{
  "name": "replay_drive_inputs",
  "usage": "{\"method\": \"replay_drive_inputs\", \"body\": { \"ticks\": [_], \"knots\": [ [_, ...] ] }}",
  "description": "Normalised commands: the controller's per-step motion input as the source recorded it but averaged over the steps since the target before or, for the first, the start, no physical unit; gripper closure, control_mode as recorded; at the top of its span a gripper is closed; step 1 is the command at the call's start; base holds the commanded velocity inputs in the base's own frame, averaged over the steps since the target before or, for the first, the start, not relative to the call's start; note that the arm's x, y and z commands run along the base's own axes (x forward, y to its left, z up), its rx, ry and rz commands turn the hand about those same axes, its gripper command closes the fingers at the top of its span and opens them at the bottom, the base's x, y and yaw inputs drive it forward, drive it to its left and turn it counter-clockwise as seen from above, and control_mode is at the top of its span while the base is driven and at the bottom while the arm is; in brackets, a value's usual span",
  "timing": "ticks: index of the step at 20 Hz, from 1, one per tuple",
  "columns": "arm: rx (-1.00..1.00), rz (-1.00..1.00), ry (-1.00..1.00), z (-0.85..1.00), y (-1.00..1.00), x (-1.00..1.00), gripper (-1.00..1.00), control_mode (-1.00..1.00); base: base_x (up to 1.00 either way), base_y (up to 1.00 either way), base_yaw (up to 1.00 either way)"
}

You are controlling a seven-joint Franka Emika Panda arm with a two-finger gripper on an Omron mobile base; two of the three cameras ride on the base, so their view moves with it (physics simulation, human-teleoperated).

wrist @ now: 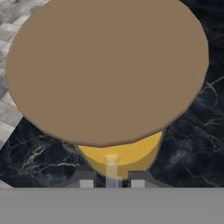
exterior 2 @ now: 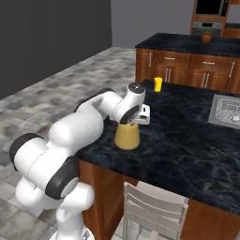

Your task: Place the pitcher and cup on the dining counter for serving.

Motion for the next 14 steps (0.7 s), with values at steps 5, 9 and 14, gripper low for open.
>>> {"method": "replay_drive_inputs", "body": {
  "ticks": [5, 9, 14],
  "knots": [
    [0.0, 0.0, 0.03, -0.39, -0.18, 0.35, 1.0, -1.0, 0.0, 0.0, 0.0],
    [0.0, 0.0, 0.01, -0.53, -0.09, 0.33, 1.0, -1.0, 0.0, 0.0, 0.0],
    [-0.01, 0.01, 0.0, -0.55, -0.01, 0.32, 1.0, -1.0, 0.0, 0.0, 0.0]
  ]
}}
